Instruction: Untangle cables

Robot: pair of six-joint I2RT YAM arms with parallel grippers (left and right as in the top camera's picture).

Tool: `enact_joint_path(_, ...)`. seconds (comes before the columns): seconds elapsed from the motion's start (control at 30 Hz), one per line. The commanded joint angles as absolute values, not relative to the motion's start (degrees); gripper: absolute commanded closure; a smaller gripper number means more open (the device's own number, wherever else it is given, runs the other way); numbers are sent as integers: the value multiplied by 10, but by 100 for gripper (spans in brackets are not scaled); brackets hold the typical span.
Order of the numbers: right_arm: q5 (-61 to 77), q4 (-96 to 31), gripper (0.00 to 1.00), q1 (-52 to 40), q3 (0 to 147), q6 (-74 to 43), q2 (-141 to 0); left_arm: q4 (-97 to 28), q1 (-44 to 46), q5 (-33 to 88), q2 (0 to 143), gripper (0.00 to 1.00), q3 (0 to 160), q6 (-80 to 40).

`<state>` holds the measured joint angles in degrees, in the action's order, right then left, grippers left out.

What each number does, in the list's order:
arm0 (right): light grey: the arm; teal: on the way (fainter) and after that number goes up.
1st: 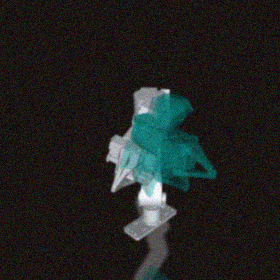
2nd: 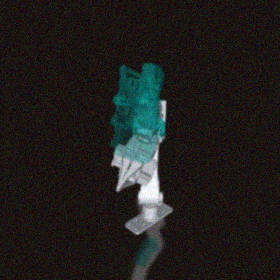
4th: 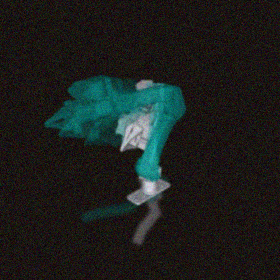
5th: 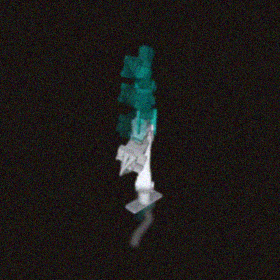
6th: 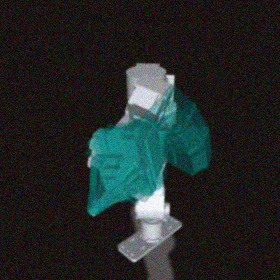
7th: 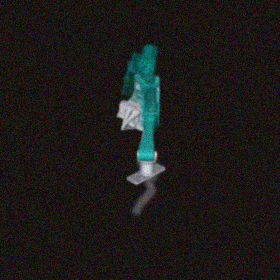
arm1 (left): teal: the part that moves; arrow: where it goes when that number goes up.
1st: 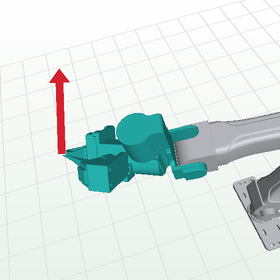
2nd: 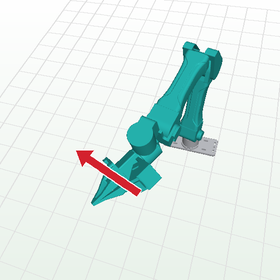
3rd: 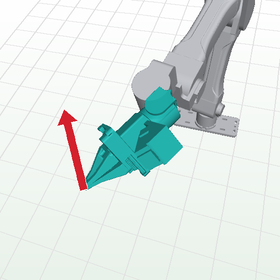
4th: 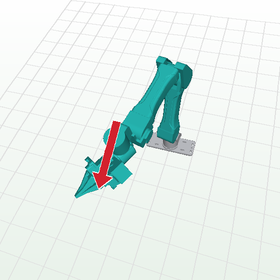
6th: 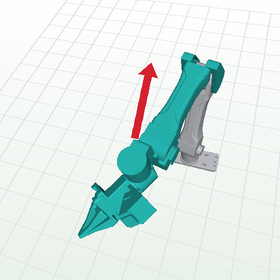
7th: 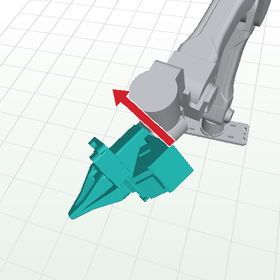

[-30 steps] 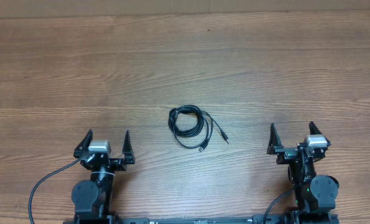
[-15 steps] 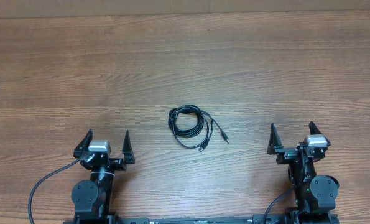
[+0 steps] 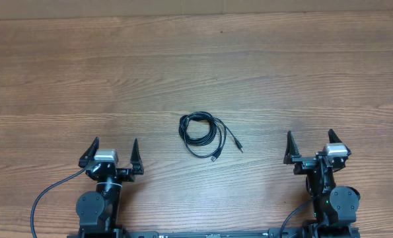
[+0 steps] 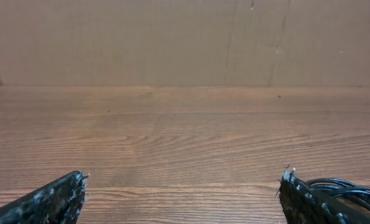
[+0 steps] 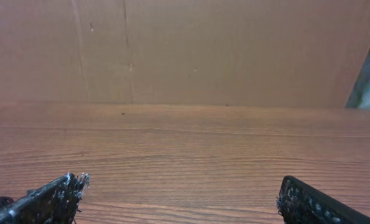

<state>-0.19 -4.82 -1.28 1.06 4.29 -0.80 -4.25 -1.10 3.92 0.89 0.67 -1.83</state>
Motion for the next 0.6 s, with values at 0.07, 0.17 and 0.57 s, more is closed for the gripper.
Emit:
enact_joint_path(0.07, 1, -48, 0, -16, 4, 44, -5, -43, -7, 48, 3, 0, 29, -29)
enact_joint_path(0.17, 1, -48, 0, -16, 4, 44, -5, -55, -7, 39, 3, 1, 55, -27)
enact_joint_path(0.57, 1, -48, 0, -16, 4, 44, -5, -119, -7, 46, 145, 0, 217, -26)
